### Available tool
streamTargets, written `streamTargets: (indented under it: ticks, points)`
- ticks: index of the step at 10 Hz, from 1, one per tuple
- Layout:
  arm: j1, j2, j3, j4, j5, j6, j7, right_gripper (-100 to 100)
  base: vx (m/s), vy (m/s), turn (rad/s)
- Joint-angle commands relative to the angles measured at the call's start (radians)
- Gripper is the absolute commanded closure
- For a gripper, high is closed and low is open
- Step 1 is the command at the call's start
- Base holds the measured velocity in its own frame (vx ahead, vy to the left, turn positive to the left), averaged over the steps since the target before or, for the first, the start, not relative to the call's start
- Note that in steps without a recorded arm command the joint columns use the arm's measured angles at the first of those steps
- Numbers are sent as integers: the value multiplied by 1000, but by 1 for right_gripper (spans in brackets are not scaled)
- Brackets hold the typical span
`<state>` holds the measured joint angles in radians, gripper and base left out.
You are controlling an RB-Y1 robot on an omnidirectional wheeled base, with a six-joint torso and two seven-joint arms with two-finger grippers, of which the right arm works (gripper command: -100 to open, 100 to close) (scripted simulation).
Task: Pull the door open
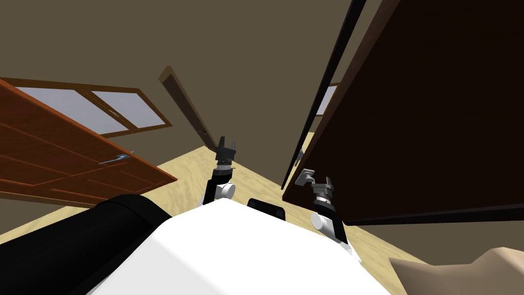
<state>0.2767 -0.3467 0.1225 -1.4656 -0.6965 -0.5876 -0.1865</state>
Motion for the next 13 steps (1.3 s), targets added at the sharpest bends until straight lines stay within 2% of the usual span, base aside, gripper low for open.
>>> streamTargets:
  ticks: [1, 4, 6, 10, 11, 13]
  points:
    - [-8, 11, 29, -8, 4, 14, -5, -100, 1, 16, -22]
    - [-8, 11, 29, -8, 4, 14, -5, -100, 10, -3, 17]
    - [-2, 7, 38, -19, -41, 15, -57, -100, -53, -6, 60]
    - [-2, 7, 38, -19, -41, 15, -57, -100, -13, 2, 6]
    - [1, 4, 43, -24, -66, 15, -86, -100, -40, -9, 62]
    - [1, 4, 43, -24, -66, 15, -86, -100, -38, 2, 23]
